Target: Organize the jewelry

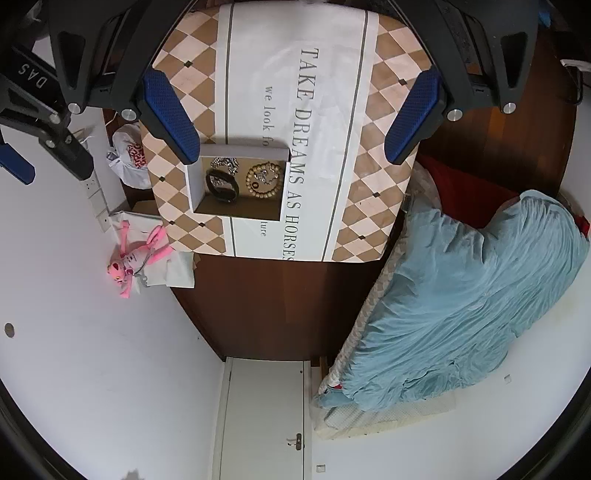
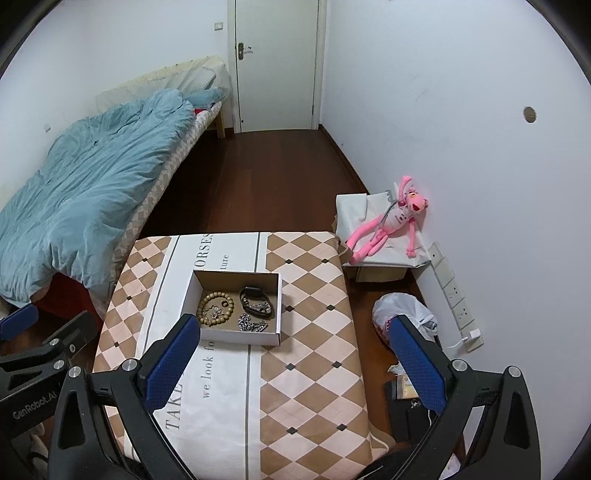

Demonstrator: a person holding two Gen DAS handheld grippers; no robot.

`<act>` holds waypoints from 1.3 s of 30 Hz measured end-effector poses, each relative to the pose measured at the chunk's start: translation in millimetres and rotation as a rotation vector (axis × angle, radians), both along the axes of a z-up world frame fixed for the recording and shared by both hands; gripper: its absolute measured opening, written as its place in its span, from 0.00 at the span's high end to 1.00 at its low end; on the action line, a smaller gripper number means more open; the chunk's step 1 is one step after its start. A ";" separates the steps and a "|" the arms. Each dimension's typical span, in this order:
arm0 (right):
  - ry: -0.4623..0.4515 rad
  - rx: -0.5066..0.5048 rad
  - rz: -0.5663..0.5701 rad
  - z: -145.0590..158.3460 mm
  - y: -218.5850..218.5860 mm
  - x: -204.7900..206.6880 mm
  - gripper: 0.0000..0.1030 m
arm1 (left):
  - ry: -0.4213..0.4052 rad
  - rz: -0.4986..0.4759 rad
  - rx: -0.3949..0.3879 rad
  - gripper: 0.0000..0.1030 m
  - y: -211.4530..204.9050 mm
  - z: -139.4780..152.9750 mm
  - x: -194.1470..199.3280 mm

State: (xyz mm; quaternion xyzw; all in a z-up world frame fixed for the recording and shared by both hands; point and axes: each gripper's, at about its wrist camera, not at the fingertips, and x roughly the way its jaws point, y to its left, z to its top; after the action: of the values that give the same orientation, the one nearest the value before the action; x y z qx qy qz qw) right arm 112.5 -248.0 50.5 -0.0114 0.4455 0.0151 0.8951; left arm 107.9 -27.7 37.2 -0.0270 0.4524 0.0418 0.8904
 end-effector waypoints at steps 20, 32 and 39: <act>0.085 -0.005 0.018 -19.3 8.1 29.5 0.00 | 0.064 0.012 0.003 0.01 0.8 -12.7 21.0; 0.101 -0.013 0.029 -23.7 10.4 29.8 0.00 | 0.086 0.022 0.008 0.01 5.8 -19.5 21.2; 0.110 -0.019 0.032 -25.8 13.0 30.0 0.00 | 0.095 0.025 0.013 0.01 7.1 -22.7 20.5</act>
State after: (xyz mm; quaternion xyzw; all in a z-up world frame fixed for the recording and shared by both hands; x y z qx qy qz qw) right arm 142.6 -234.9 24.7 -0.0261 0.4941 0.0260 0.8686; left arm 128.3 -20.7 14.5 -0.0250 0.4933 0.0569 0.8676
